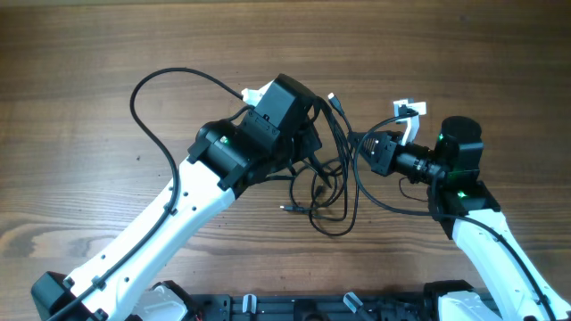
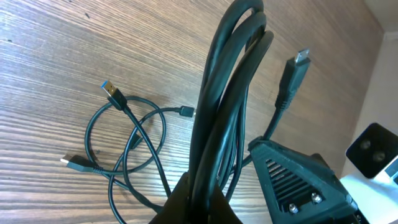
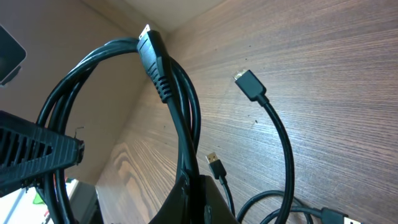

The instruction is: Untangle cables

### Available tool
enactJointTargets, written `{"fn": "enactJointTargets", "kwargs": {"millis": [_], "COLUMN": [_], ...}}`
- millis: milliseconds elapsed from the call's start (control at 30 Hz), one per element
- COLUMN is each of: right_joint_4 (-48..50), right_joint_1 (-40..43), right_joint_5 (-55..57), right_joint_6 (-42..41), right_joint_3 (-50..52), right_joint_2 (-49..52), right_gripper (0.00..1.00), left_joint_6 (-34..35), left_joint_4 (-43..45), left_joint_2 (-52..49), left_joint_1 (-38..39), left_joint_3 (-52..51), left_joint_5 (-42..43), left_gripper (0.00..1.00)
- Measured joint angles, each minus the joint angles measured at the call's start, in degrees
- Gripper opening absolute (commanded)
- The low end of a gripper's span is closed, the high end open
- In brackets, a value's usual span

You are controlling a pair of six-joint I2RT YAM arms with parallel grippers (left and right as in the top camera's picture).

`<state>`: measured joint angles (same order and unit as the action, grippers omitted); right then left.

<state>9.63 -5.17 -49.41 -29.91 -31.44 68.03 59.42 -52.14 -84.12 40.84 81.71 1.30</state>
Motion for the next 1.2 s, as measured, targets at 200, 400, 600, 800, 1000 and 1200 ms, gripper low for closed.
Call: {"fn": "enactJointTargets", "kwargs": {"millis": [200, 400, 600, 800, 1000, 1200], "right_joint_4": [0.00, -0.04, -0.02, -0.02, -0.02, -0.02], "right_joint_1": [0.00, 0.00, 0.00, 0.00, 0.00, 0.00], "right_joint_5": [0.00, -0.04, -0.04, -0.04, -0.04, -0.04], "right_joint_6": [0.00, -0.46, -0.44, -0.44, -0.44, -0.44], "right_joint_3": [0.00, 0.00, 0.00, 0.00, 0.00, 0.00], "right_joint_2": [0.00, 0.00, 0.00, 0.00, 0.00, 0.00], "right_gripper": [0.14, 0.95, 1.00, 0.99, 1.00, 1.00], "left_joint_6": [1.38, 1.81, 1.84, 1.46, -2.01, -5.18], "left_joint_4": [-0.17, -0.20, -0.20, -1.38, -2.82, -3.74], "left_joint_2": [0.00, 0.00, 0.00, 0.00, 0.00, 0.00], "left_joint_1": [0.00, 0.00, -0.02, -0.02, -0.02, -0.02], "left_joint_3": [0.00, 0.00, 0.00, 0.00, 0.00, 0.00], "left_joint_5": [-0.63, -1.29, -1.53, -1.53, -1.77, -1.92], "left_gripper": [0.04, 0.04, 0.04, 0.04, 0.04, 0.04]}}
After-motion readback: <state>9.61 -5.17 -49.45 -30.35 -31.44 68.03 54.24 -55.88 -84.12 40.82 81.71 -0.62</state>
